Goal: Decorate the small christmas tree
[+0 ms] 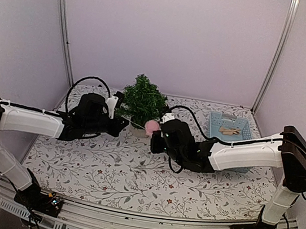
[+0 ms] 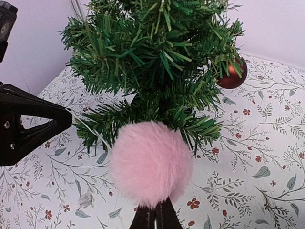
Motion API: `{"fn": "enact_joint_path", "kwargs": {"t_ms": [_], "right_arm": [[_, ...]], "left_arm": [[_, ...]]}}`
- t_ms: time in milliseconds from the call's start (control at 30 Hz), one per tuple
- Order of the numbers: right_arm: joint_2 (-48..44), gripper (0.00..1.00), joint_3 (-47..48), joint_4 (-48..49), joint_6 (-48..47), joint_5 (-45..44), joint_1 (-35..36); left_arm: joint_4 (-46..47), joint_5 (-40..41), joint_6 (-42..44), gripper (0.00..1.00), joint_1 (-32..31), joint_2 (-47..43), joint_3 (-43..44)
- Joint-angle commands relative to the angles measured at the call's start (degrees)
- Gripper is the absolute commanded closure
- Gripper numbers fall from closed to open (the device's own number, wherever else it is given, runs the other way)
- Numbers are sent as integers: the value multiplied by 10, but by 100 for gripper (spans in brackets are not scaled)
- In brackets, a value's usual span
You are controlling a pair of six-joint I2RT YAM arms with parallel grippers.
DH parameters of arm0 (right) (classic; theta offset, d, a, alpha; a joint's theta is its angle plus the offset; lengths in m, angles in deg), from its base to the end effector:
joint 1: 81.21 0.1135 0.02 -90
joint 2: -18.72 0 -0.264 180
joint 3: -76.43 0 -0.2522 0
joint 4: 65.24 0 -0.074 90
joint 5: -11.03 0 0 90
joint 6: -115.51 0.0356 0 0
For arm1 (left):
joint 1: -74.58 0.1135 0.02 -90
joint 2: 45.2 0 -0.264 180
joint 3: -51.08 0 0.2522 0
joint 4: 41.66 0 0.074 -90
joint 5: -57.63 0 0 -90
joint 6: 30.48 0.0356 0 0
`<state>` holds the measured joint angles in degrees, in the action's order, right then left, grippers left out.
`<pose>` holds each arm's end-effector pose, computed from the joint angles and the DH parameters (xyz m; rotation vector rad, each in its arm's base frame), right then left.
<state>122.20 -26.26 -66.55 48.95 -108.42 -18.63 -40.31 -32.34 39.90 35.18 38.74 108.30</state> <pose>0.2002 0.3479 0.2105 -0.3667 1.9777 0.4408 0.2445 -0.2008 0.2157 0.3561 2.0445 -0.6461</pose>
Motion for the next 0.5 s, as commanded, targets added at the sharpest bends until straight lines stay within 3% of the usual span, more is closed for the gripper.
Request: {"fn": "enact_joint_path", "kwargs": {"t_ms": [0,467], "right_arm": [[1,100,-9,-18,11,-14,0],[2,100,-11,-27,18,-14,0]], "left_arm": [[1,23,-4,100,14,-8,-10],[7,29,-17,100,27,-4,-23]]}}
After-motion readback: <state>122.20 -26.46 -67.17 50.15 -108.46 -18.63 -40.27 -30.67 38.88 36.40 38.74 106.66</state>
